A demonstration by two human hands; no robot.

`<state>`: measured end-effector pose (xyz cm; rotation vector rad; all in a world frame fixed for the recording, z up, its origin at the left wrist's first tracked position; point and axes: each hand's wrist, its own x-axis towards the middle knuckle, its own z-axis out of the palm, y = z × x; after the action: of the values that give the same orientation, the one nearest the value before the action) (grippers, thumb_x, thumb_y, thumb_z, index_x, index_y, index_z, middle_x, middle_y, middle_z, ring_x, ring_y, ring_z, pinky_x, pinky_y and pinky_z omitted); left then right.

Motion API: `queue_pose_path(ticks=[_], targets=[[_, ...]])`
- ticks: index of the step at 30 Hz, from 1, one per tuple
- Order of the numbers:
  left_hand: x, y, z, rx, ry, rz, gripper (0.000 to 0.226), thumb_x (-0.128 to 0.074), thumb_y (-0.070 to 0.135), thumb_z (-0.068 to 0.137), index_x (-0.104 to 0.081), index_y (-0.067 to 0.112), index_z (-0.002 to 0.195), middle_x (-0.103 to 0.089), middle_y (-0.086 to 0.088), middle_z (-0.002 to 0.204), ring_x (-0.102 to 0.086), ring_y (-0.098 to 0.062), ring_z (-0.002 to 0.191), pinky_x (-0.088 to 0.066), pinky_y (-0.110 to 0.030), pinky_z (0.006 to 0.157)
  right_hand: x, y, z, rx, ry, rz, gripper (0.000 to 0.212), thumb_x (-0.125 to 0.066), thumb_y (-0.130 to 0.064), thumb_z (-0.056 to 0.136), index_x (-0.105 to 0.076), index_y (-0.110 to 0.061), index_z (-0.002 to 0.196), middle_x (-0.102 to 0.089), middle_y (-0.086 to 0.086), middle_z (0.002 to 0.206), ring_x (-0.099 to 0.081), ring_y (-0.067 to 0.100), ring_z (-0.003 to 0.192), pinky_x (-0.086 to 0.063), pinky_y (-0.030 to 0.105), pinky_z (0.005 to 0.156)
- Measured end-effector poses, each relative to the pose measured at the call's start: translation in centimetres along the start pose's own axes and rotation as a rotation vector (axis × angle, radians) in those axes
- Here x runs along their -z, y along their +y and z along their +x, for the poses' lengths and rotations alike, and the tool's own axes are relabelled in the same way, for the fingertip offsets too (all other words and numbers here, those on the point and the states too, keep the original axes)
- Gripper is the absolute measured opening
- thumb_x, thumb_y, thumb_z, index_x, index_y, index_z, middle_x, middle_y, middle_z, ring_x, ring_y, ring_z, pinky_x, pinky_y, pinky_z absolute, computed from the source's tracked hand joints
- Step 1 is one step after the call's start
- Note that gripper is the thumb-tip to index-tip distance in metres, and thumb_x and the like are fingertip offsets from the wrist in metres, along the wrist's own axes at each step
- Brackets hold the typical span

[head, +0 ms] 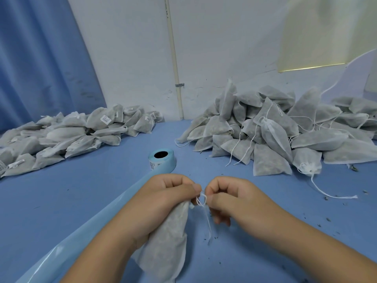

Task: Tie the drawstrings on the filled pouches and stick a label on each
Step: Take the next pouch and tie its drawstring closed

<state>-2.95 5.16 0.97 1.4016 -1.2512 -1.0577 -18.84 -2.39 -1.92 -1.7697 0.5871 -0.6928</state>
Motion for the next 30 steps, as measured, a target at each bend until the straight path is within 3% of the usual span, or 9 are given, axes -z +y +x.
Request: queue_pose_path(ticks=[3, 5, 11, 15, 23, 27, 30], targets=[[-0.06, -0.02, 0.07, -0.008, 0.027, 0.010, 0.018, -0.073, 0.030, 0.076, -0.069, 0.018, 0.063, -0.055, 0.007, 0.050, -0.047, -0.006, 0.045, -0.038, -0.014, 0.046, -0.07, -0.11, -0.06, 0.015, -0.001, 0.063, 0.008, -0.066, -0.038, 0.074, -0.068, -0.032, 0.069, -0.062, -0.010, 0.062, -0.058, 0.009, 0.056, -0.042, 0.020, 0.053], [-0.13, -0.15, 0.15, -0.016, 0.034, 0.011, 0.022, -0.072, 0.025, 0.084, -0.070, 0.018, 0.063, -0.057, 0.007, 0.051, -0.050, -0.005, 0.045, -0.039, -0.012, 0.046, -0.13, -0.10, -0.13, 0.039, 0.024, 0.042, 0.010, -0.073, -0.030, 0.081, -0.071, -0.029, 0.071, -0.062, -0.010, 0.061, -0.057, 0.007, 0.054, -0.042, 0.016, 0.051], [0.03, -0.29, 0.24, -0.031, 0.018, 0.127, 0.022, -0.073, 0.031, 0.083, -0.073, 0.016, 0.067, -0.063, 0.011, 0.060, -0.053, 0.002, 0.052, -0.039, -0.007, 0.053, -0.10, -0.18, -0.17, 0.046, 0.123, -0.004, 0.021, -0.069, -0.016, 0.082, -0.067, -0.024, 0.062, -0.058, -0.009, 0.053, -0.053, 0.006, 0.050, -0.040, 0.014, 0.048], [0.00, -0.44, 0.28, -0.017, 0.025, 0.104, 0.024, -0.066, 0.023, 0.088, -0.073, 0.011, 0.069, -0.063, 0.010, 0.058, -0.054, 0.002, 0.051, -0.039, -0.007, 0.052, -0.16, -0.06, -0.30, 0.015, 0.112, -0.065, 0.019, -0.067, -0.014, 0.082, -0.065, -0.021, 0.064, -0.053, -0.012, 0.053, -0.048, 0.008, 0.055, -0.037, 0.015, 0.047], [-0.25, -0.49, 0.15, 0.063, -0.114, -0.046, 0.026, -0.069, 0.032, 0.075, -0.061, 0.012, 0.061, -0.049, 0.004, 0.050, -0.040, -0.008, 0.045, -0.031, -0.022, 0.049, -0.39, -0.56, -0.60, 0.034, 0.117, -0.077, 0.012, -0.062, -0.021, 0.076, -0.061, -0.020, 0.064, -0.052, -0.007, 0.055, -0.046, 0.011, 0.055, -0.035, 0.017, 0.046], [-0.25, -0.59, 0.38, 0.060, -0.031, -0.041, 0.027, -0.069, 0.037, 0.072, -0.062, 0.013, 0.064, -0.045, -0.001, 0.055, -0.035, -0.013, 0.050, -0.027, -0.031, 0.054, -0.34, -0.63, -0.71, 0.077, 0.168, 0.052, 0.017, -0.061, -0.003, 0.082, -0.059, -0.015, 0.071, -0.054, -0.006, 0.055, -0.052, 0.008, 0.051, -0.039, 0.013, 0.048], [-0.19, -0.65, 0.47, 0.039, 0.022, -0.038, 0.027, -0.069, 0.039, 0.072, -0.063, 0.013, 0.067, -0.044, -0.002, 0.059, -0.035, -0.013, 0.050, -0.027, -0.033, 0.055, -0.48, -0.67, -0.72, 0.110, 0.197, 0.154, 0.014, -0.068, -0.002, 0.085, -0.058, -0.011, 0.081, -0.058, -0.003, 0.063, -0.057, 0.013, 0.054, -0.042, 0.015, 0.049]])
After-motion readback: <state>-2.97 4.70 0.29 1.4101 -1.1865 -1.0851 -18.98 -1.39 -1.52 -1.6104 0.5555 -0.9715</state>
